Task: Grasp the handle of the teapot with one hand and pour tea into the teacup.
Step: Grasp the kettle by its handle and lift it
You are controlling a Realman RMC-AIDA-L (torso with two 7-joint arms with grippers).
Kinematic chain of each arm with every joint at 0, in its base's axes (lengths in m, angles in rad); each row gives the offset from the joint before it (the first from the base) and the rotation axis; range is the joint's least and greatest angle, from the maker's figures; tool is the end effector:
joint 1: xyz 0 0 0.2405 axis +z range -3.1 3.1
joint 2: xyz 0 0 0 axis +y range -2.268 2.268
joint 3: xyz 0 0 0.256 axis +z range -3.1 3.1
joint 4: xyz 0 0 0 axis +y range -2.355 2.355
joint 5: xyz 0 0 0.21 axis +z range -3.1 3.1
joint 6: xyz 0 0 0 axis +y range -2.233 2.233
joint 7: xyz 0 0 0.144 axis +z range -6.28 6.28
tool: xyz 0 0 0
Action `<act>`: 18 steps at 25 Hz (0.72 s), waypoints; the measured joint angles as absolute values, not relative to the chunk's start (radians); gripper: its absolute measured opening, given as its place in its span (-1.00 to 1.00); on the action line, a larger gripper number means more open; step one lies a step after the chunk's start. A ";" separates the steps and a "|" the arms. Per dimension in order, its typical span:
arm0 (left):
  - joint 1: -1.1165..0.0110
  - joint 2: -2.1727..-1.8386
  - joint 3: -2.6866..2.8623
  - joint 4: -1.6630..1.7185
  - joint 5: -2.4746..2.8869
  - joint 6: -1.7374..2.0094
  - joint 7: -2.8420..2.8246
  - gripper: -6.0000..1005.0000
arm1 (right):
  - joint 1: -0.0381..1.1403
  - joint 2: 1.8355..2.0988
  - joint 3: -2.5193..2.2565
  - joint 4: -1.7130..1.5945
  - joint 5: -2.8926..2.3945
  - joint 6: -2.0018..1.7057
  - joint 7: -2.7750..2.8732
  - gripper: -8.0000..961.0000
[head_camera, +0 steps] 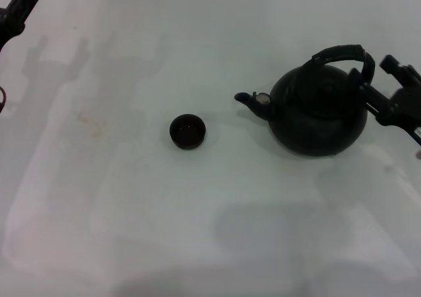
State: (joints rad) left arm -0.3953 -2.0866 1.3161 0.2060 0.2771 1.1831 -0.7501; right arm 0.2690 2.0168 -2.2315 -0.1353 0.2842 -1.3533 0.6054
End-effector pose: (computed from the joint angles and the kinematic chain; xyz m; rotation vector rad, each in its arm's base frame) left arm -0.3263 0.3345 0.0082 -1.5821 -0.8307 -1.0642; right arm 0.3438 0.2560 -0.0291 -1.9392 0.7438 0.9289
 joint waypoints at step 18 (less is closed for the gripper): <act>-0.399 -2.088 1.316 0.204 0.281 1.188 -0.760 0.76 | 0.287 2.018 -2.235 -0.166 0.282 -1.284 0.599 0.25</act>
